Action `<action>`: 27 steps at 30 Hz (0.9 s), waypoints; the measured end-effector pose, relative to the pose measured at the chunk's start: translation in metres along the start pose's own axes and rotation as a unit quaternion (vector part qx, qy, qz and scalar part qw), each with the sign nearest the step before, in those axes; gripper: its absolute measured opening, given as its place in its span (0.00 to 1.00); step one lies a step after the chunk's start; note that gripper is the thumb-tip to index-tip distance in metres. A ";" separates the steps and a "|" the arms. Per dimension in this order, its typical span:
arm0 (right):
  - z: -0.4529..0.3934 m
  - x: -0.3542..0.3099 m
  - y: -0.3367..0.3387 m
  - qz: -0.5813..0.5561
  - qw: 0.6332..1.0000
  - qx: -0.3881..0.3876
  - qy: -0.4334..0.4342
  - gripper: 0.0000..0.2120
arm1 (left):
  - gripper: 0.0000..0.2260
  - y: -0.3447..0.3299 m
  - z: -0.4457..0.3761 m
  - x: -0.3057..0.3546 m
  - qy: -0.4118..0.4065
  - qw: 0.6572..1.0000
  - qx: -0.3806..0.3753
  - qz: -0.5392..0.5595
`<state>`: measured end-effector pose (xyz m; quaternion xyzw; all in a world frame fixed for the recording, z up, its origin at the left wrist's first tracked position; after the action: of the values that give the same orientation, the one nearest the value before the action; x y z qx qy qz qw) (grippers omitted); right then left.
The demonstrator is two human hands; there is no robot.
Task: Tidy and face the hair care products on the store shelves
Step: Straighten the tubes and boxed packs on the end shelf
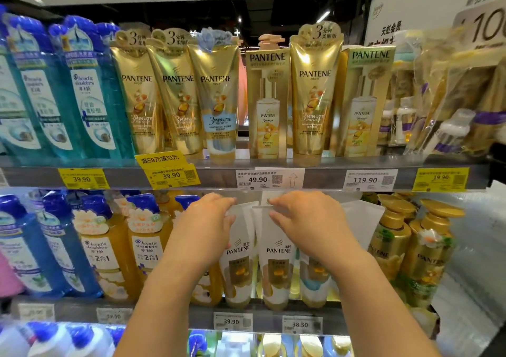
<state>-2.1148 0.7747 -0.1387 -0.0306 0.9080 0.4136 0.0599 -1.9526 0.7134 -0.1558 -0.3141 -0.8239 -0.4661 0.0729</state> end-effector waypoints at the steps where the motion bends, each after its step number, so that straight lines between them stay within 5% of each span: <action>1: 0.001 0.001 0.005 -0.029 0.999 0.010 -0.008 0.16 | 0.20 0.005 0.002 0.002 -0.001 1.000 0.014 0.007; 8: -0.006 0.029 0.068 -0.242 0.953 0.157 -0.093 0.11 | 0.08 0.061 0.000 0.046 -0.050 0.976 0.166 0.129; 12: -0.019 0.050 0.101 -0.201 0.920 0.298 -0.158 0.14 | 0.08 0.094 -0.026 0.076 -0.103 0.940 0.283 0.163; 17: -0.038 0.049 0.092 0.007 0.950 0.236 -0.206 0.27 | 0.17 0.109 -0.074 0.104 -0.169 0.928 0.326 0.064; 27: -0.054 0.048 0.077 0.028 0.948 0.188 -0.256 0.26 | 0.25 0.112 -0.128 0.122 -0.218 0.944 0.247 -0.033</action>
<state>-2.1747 0.7836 -0.0524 0.1132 0.9240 0.2310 0.2830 -2.0057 0.7058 0.0466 -0.3530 -0.9187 -0.1706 -0.0485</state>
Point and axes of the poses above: each hand's wrist, its own z-axis away from the middle knuckle, its own y-axis out of the back of the hand, x = y × z, the point moved 7 cm from there along -z, towards the middle knuckle, and after that the axes turned 15 degrees about x, right-handed, at the moved point
